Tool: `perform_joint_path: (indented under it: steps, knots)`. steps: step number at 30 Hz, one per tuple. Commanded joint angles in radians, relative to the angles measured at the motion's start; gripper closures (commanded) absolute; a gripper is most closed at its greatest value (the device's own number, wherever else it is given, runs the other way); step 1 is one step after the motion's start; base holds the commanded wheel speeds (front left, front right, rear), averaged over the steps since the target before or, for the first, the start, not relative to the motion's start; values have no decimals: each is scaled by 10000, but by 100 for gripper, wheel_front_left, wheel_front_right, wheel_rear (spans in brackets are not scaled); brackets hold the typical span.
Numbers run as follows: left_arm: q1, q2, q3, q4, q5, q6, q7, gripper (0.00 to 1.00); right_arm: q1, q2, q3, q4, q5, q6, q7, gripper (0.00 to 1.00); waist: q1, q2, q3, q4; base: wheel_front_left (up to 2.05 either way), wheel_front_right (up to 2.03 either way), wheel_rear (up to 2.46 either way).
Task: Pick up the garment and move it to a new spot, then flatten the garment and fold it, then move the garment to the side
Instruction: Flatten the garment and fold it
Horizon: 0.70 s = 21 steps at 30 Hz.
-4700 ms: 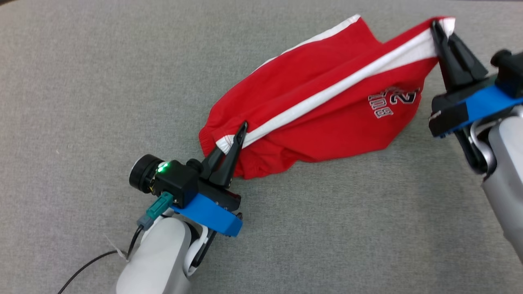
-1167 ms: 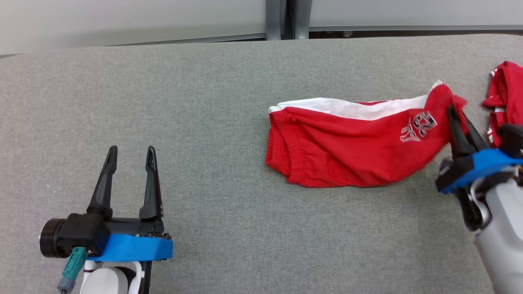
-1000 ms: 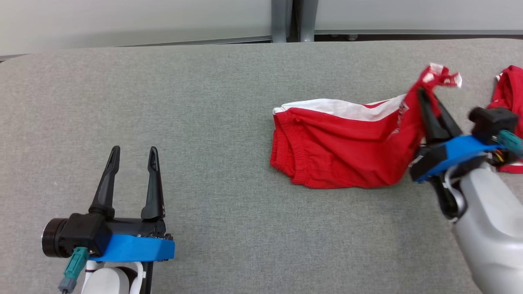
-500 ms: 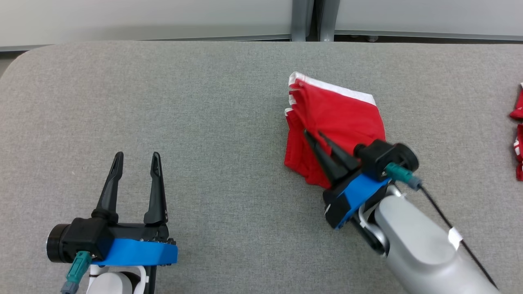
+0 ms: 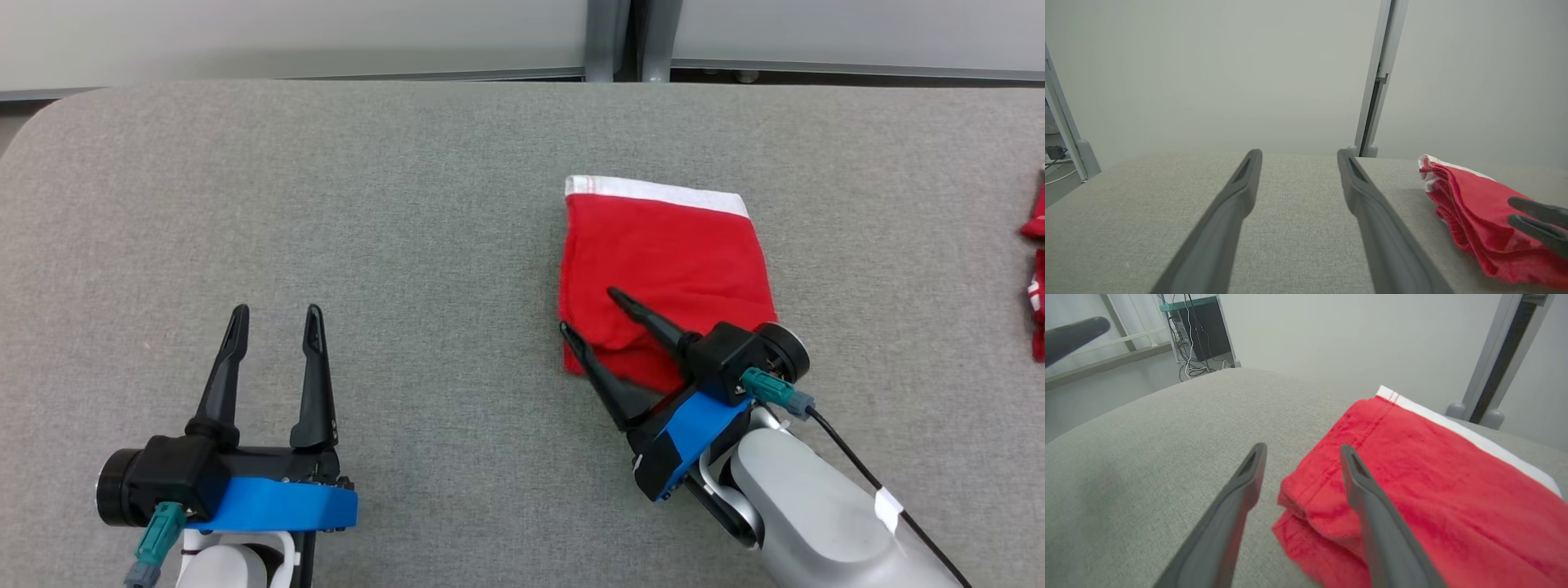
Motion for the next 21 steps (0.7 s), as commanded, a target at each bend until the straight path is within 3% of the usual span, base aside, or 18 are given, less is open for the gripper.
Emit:
perform_joint_path:
  steps: [1,21]
  knots:
    - [8,35,-3,30,5,17,-41,0,148,-20,-87,-139,-169,-4,3,0,0,0,-35,-61,0,0,0]
    - [417,36,608,449,474,-147,-41,0,3151,133,-4979,-3445,-1914,-4,3,0,0,0,-1075,-1556,0,0,0]
